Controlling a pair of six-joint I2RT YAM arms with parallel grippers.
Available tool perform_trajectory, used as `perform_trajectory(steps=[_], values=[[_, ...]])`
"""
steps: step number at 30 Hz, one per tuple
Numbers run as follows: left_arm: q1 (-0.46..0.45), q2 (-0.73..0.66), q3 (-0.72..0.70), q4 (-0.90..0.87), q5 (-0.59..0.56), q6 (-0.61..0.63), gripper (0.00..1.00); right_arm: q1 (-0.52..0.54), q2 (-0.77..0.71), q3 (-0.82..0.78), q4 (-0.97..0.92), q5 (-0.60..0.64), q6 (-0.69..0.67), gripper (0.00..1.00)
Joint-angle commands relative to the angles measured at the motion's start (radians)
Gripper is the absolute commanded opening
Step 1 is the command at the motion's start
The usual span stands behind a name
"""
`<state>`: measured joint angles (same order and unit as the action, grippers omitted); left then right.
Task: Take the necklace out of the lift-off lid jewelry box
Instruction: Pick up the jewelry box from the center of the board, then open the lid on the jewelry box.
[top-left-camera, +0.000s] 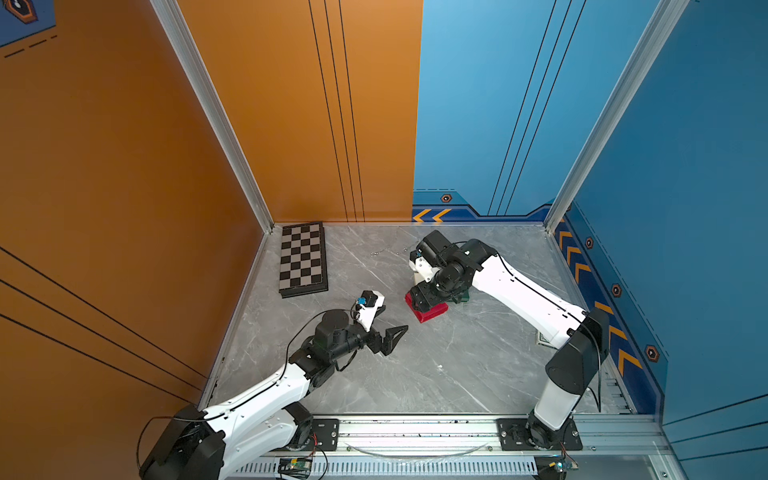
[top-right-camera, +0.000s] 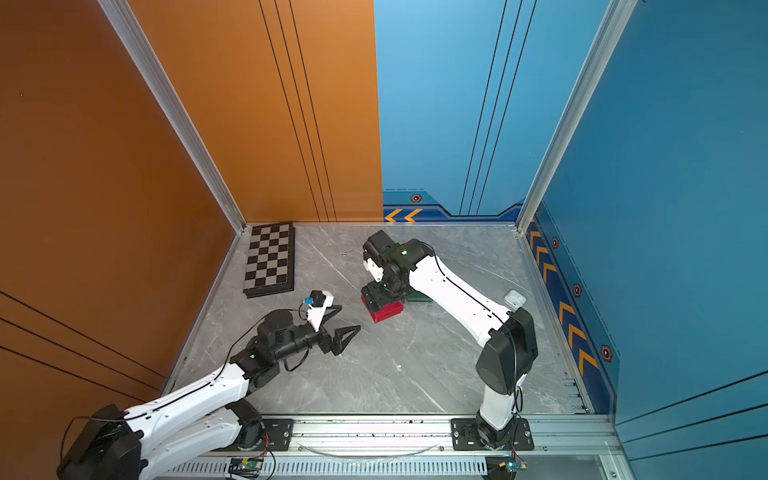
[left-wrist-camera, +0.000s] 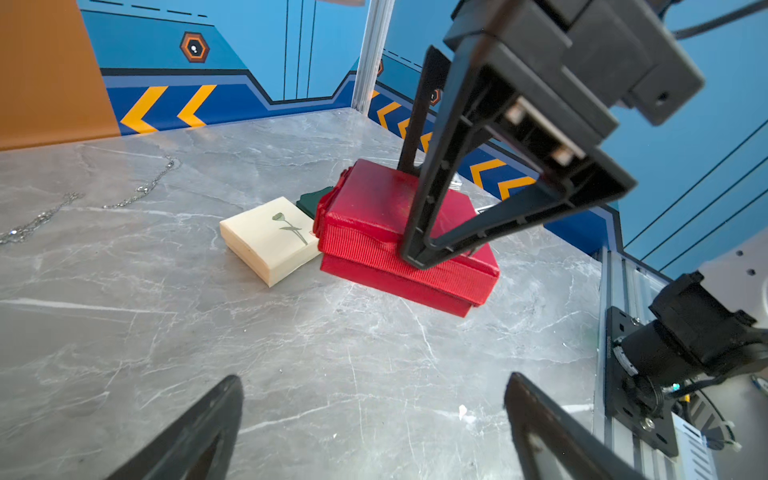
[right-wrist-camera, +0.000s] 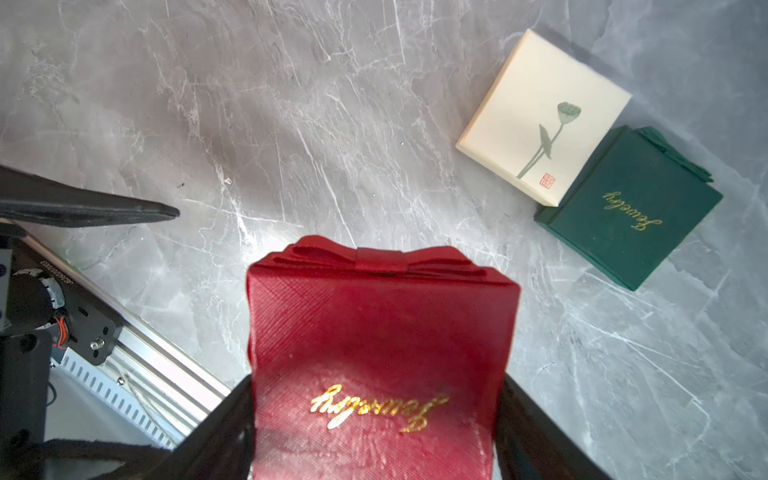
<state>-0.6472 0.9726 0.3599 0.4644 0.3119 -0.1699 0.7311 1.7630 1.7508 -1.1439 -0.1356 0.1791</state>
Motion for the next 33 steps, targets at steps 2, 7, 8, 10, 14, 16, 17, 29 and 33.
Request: perform_trajectory(steps=[2, 7, 8, 10, 14, 16, 17, 29, 33], values=[[-0.072, 0.015, -0.027, 0.075, -0.059, 0.146, 0.99, 0.008, -0.047, -0.013, -0.042, -0.03, -0.025, 0.8], [-0.091, 0.086, 0.001, 0.113, -0.063, 0.184, 0.99, 0.028, -0.056, -0.014, -0.04, -0.035, -0.029, 0.8], [-0.094, 0.099, 0.003, 0.126, -0.065, 0.188, 0.99, 0.03, -0.056, -0.014, -0.04, -0.035, -0.029, 0.8], [-0.097, 0.125, 0.008, 0.156, -0.072, 0.192, 0.98, 0.037, -0.058, -0.014, -0.04, -0.031, -0.03, 0.8], [-0.099, 0.166, 0.024, 0.184, -0.073, 0.197, 0.98, 0.047, -0.058, -0.014, -0.038, -0.034, -0.028, 0.8], [-0.101, 0.179, 0.027, 0.205, -0.074, 0.196, 0.99, 0.051, -0.055, -0.013, -0.037, -0.032, -0.026, 0.8], [-0.101, 0.182, 0.028, 0.209, -0.074, 0.196, 0.99, 0.053, -0.054, -0.013, -0.035, -0.033, -0.025, 0.79], [-0.104, 0.196, 0.039, 0.238, -0.079, 0.182, 0.99, 0.07, -0.04, -0.019, -0.01, -0.051, -0.013, 0.79], [-0.104, 0.195, 0.037, 0.238, -0.078, 0.178, 0.98, 0.074, -0.038, -0.019, -0.007, -0.055, -0.014, 0.79]])
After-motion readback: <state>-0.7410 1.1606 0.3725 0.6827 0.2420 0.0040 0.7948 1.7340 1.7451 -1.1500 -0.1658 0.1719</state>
